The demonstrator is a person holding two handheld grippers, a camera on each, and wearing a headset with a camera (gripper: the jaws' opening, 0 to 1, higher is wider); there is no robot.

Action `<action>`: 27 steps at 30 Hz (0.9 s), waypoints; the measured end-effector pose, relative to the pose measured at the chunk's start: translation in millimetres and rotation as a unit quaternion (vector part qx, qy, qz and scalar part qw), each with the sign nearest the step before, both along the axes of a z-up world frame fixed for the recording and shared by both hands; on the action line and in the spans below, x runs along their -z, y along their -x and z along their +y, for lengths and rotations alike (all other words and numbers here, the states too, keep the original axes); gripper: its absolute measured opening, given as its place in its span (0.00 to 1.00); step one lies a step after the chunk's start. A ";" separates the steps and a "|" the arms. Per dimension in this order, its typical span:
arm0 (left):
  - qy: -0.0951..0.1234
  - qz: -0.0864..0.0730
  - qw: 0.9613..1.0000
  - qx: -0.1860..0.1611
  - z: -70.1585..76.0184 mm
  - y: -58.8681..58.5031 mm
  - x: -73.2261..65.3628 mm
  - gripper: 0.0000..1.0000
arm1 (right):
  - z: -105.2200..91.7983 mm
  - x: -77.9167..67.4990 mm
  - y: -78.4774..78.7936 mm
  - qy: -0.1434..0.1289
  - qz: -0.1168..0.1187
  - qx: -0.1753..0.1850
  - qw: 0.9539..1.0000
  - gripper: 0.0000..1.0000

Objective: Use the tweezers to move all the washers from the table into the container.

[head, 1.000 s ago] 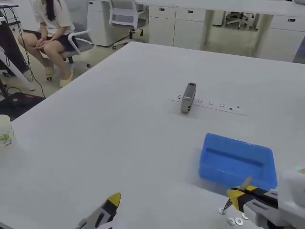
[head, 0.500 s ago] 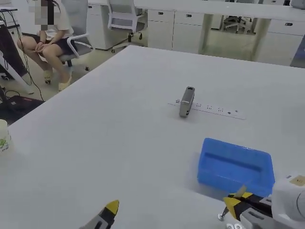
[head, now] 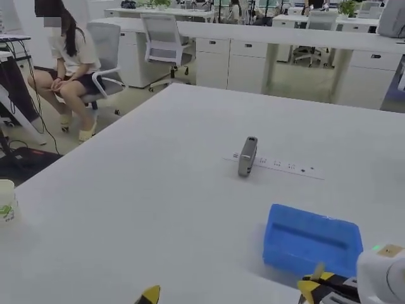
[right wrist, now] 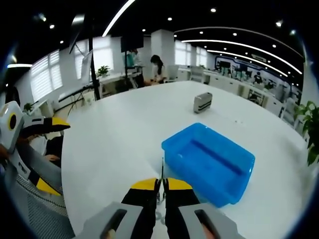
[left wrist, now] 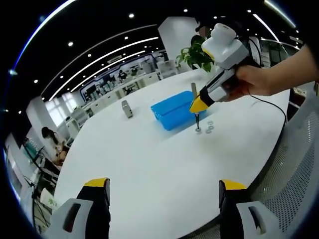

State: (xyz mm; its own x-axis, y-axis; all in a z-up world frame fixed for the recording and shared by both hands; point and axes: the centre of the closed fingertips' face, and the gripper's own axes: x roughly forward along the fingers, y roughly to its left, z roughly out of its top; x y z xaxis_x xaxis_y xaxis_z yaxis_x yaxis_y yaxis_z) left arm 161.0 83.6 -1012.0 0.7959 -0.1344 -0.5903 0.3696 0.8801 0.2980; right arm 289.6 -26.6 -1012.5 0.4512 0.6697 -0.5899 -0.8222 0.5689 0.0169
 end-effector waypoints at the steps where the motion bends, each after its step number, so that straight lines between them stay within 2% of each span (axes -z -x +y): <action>1: -0.001 0.001 1.000 -0.001 0.5 -0.1 0.5 0.94 | 0.3 -2.2 -0.1 0.000 -0.002 0.000 1.000 0.01; 7: 0.000 -0.002 1.000 -0.002 0.6 -0.2 -0.9 0.96 | 1.1 -19.3 -2.5 -0.003 -0.011 -0.004 1.000 0.01; 16: 0.012 -0.012 1.000 -0.002 -0.9 -0.9 -5.7 0.99 | -1.9 -33.4 -10.1 -0.001 -0.020 0.005 1.000 0.01; 27: 0.013 -0.020 1.000 -0.006 0.4 -2.1 -8.4 0.99 | 2.9 -53.7 -21.2 -0.005 -0.037 0.002 0.999 0.01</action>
State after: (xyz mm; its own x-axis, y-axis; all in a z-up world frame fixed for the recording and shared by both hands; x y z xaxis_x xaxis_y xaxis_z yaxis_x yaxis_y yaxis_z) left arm 163.0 84.0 -1003.6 0.8202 -0.1390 -0.5549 0.3471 0.8920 0.2896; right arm 310.8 -23.7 -958.8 0.4962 0.6731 -0.5483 -0.8189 0.5727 -0.0380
